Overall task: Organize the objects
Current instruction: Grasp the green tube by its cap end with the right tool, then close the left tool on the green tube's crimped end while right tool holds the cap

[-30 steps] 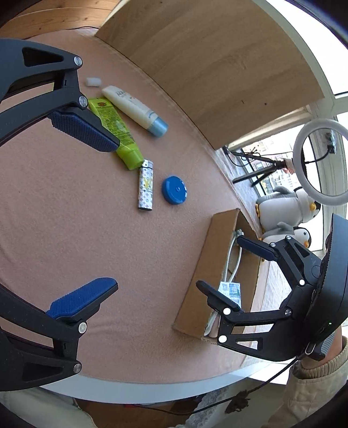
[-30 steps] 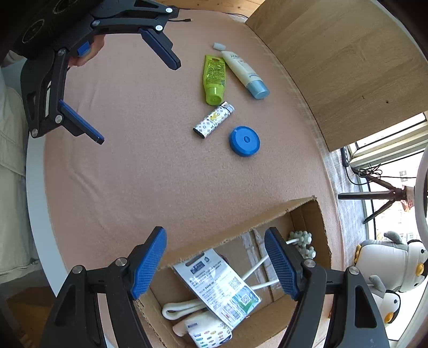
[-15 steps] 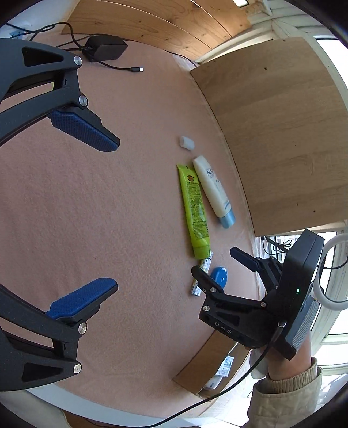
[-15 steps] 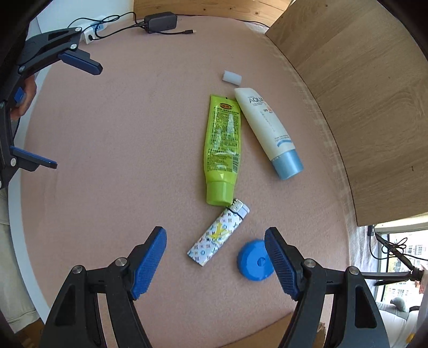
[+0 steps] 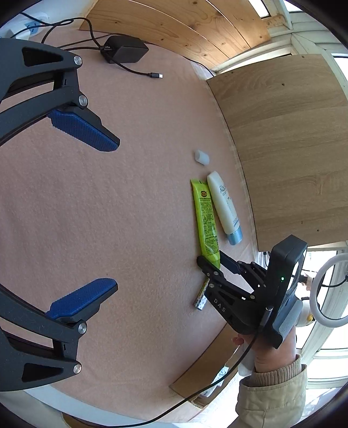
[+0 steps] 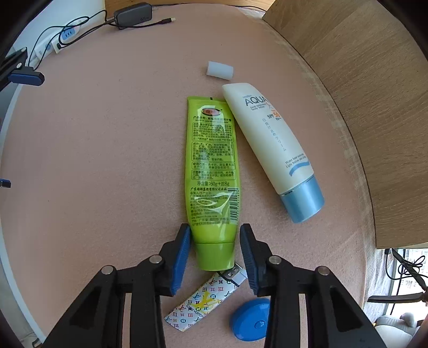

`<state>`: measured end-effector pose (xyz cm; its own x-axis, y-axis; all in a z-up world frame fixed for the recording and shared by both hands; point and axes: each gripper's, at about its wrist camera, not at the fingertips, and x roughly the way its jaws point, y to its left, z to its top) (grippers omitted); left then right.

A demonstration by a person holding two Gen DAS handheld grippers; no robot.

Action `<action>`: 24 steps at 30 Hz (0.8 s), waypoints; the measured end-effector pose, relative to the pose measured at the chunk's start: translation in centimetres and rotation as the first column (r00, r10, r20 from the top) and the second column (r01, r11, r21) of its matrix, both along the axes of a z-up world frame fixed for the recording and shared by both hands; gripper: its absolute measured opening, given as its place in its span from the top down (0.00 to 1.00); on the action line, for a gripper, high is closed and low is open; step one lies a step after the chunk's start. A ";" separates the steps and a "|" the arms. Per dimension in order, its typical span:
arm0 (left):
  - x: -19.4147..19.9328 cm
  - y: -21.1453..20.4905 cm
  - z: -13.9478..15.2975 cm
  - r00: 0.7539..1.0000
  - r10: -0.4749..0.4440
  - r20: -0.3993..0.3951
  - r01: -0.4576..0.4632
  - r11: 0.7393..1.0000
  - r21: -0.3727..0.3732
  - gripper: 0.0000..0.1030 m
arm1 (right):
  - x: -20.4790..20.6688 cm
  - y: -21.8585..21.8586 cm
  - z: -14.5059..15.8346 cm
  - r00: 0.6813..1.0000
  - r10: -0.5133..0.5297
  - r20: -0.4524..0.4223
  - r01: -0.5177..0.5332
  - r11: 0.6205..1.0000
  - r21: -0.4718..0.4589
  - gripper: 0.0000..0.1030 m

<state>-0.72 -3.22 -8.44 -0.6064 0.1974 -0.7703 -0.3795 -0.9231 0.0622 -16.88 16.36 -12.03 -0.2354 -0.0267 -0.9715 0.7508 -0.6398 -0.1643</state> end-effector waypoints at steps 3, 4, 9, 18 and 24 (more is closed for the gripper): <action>-0.8 -0.6 -0.3 1.000 0.016 0.005 -0.016 1.000 0.003 0.05 | 0.0 0.1 0.0 1.000 0.009 0.012 -0.009 1.000 -0.008 0.70; -1.0 -0.8 -0.5 1.000 0.021 0.008 -0.021 1.000 0.005 0.05 | 0.1 0.0 0.0 1.000 0.016 0.018 -0.016 1.000 -0.011 0.70; -1.4 -1.5 -1.4 0.999 0.015 0.033 -0.015 1.000 -0.005 0.05 | 2.2 -1.1 -0.1 0.994 0.096 0.046 -0.094 0.995 -0.028 0.70; -0.6 -1.1 -2.7 0.989 -0.129 0.071 0.129 0.992 0.013 0.05 | 8.7 -4.0 -0.4 0.949 0.299 0.101 -0.293 0.954 -0.072 0.71; 1.6 0.4 -3.8 0.951 -0.292 0.104 0.295 0.955 -0.023 0.04 | 11.2 -5.6 -0.5 0.906 0.409 0.108 -0.406 0.912 -0.055 0.71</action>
<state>0.87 -2.78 -12.27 -0.4469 0.3246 -0.8336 -0.6393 -0.7677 0.0439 -5.69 10.79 -12.52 -0.0844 -0.1269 -0.9883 0.9596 -0.2775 -0.0463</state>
